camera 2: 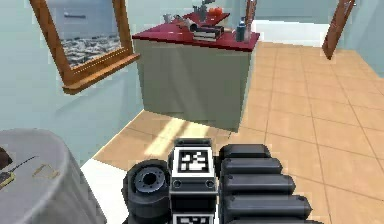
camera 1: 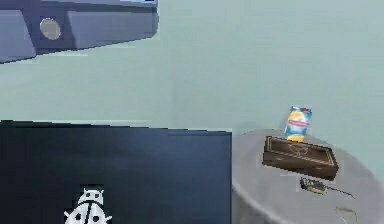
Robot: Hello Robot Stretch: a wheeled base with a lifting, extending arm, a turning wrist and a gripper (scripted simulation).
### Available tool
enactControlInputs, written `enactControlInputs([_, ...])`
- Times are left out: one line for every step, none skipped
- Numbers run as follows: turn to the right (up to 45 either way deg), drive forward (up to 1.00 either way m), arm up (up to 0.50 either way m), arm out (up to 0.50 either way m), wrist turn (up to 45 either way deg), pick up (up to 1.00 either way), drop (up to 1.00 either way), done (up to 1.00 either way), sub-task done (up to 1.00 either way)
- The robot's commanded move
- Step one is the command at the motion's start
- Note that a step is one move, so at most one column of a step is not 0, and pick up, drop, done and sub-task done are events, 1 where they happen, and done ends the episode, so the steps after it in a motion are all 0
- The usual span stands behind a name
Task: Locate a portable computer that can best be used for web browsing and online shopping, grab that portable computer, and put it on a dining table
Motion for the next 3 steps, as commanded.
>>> enactControlInputs([-27.0, 0.0, 0.0, 0.0, 0.0, 0.0, 0.0, 0.0, 0.0])
enactControlInputs([0.0, 0.0, 0.0, 0.48, 0.0, 0.0, 0.0, 0.0, 0.0])
enactControlInputs([0.0, 0.0, 0.0, 0.0, 39.0, 0.0, 0.0, 0.0, 0.0])
